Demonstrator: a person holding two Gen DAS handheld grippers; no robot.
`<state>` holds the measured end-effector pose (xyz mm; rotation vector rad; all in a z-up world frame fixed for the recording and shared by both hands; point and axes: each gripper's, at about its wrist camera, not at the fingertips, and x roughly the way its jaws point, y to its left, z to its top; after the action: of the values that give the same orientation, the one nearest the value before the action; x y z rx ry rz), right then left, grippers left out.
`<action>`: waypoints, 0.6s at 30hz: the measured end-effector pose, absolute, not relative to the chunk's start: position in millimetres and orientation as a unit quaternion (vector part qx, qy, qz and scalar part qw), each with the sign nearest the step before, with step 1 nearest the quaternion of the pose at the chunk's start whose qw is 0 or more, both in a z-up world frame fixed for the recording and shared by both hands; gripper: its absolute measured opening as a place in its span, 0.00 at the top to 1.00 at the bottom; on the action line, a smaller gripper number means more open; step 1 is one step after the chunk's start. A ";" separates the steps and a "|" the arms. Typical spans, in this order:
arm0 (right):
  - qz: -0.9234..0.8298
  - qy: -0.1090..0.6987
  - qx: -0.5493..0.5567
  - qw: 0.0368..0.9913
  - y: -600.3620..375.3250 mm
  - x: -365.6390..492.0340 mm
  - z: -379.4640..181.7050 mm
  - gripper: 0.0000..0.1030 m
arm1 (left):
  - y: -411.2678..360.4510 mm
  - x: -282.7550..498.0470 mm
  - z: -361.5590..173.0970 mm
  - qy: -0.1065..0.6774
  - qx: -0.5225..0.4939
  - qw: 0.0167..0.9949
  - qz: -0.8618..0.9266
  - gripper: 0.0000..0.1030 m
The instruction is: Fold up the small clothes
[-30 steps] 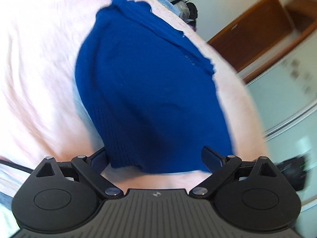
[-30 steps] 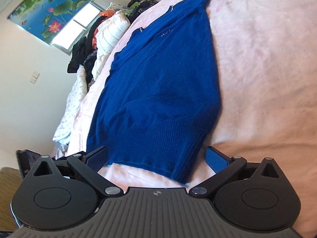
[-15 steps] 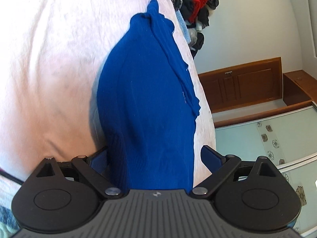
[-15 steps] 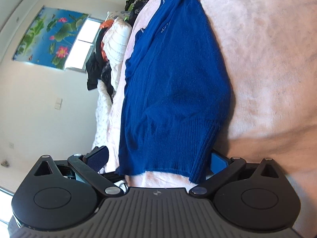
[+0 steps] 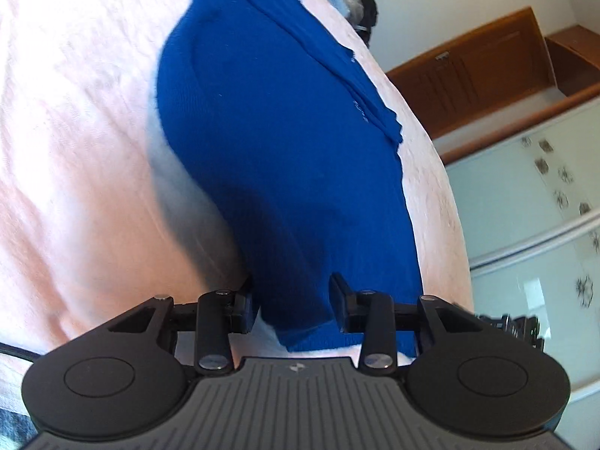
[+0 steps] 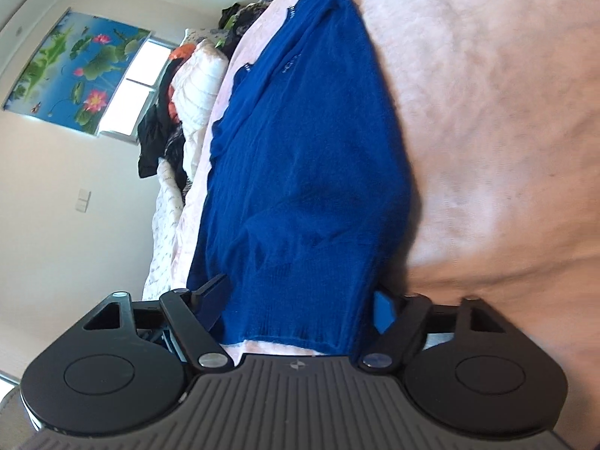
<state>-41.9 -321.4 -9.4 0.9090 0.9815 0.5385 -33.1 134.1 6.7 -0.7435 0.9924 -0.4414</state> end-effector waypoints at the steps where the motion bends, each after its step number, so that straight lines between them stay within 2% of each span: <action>1: 0.247 0.448 0.421 0.749 -323.0 -42.1 -10.7 0.24 | 134.6 -33.7 6.2 0.461 -0.347 0.790 -0.207 0.62; 3: 0.249 0.447 0.426 0.746 -324.1 -42.3 -12.2 0.24 | 138.8 -33.9 3.0 0.462 -0.363 0.783 -0.205 0.63; 4: 0.247 0.448 0.423 0.748 -323.7 -42.4 -12.0 0.28 | 139.8 -33.8 2.4 0.463 -0.365 0.782 -0.203 0.66; 5: 0.245 0.450 0.417 0.751 -322.6 -42.6 -11.8 0.38 | 141.1 -35.2 2.2 0.467 -0.358 0.784 -0.198 0.71; 6: 0.240 0.456 0.408 0.754 -321.4 -42.4 -12.0 0.46 | 141.5 -36.3 2.5 0.471 -0.349 0.787 -0.193 0.80; 7: 0.236 0.462 0.400 0.755 -320.7 -42.4 -12.8 0.68 | 142.8 -37.3 3.1 0.474 -0.345 0.788 -0.189 0.87; 8: 0.231 0.467 0.393 0.758 -319.8 -43.0 -13.4 0.89 | 145.4 -39.2 4.4 0.473 -0.344 0.789 -0.188 0.89; 13: 0.240 0.438 0.382 0.777 -324.4 -57.8 -1.8 0.90 | 169.9 -56.8 25.9 0.436 -0.353 0.807 -0.187 0.91; 18: 0.241 0.426 0.375 0.787 -337.4 -62.2 11.2 0.90 | 170.9 -66.1 34.3 0.440 -0.337 0.810 -0.192 0.92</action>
<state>-62.2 -337.4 11.2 0.8091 0.9175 0.5188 -66.1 170.9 34.3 -0.7203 0.9396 -0.4105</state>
